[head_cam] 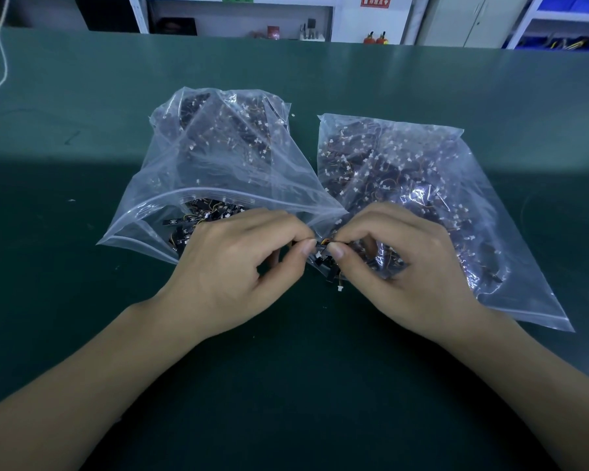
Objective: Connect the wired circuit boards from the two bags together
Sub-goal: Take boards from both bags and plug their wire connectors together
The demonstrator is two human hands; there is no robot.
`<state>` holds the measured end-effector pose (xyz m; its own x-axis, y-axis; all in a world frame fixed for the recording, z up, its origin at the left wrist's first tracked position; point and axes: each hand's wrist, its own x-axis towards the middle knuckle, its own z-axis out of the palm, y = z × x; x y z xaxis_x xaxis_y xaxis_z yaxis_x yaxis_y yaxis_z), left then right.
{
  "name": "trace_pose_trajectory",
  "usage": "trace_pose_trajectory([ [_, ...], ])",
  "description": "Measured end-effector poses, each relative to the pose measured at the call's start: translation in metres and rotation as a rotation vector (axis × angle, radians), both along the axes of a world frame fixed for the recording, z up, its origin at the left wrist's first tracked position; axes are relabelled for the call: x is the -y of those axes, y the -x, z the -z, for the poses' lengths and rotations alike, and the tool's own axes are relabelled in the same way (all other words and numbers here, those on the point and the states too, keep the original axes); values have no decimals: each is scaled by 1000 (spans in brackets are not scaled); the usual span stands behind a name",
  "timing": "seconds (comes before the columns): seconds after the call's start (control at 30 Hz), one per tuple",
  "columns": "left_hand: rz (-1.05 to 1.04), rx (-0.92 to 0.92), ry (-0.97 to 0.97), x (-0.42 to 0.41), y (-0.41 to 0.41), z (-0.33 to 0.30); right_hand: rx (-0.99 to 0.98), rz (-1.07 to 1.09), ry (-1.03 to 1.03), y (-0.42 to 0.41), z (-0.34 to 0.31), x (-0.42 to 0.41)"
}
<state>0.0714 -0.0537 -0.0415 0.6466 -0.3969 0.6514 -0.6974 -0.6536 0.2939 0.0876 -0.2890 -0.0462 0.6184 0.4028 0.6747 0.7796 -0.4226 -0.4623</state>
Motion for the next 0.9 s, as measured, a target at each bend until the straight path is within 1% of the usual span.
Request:
trace_pose_trajectory([
  [0.13, 10, -1, 35, -2, -3, 2, 9, 44, 24, -1, 0, 3],
  [0.27, 14, -12, 72, -8, -8, 3, 22, 90, 253, -7, -4, 16],
  [0.37, 39, -24, 82, -10, -10, 5, -9, 111, 322, -10, -6, 18],
  [0.53, 113, -19, 73, -8, -11, 7, -5, 111, 184, -6, -2, 13],
  [0.67, 94, 6, 57, -4, -9, 8, 34, 115, 137, -5, -1, 12],
  [0.77, 32, 131, 7, 0, -9, 7, 40, 92, 96, -4, 0, 11],
  [0.83, -25, 221, -76, 5, -8, 6, 49, 93, 76, -3, 0, 10],
  [0.9, -84, 263, -165, 9, -7, 4, 66, 96, 64, -3, 0, 9],
])
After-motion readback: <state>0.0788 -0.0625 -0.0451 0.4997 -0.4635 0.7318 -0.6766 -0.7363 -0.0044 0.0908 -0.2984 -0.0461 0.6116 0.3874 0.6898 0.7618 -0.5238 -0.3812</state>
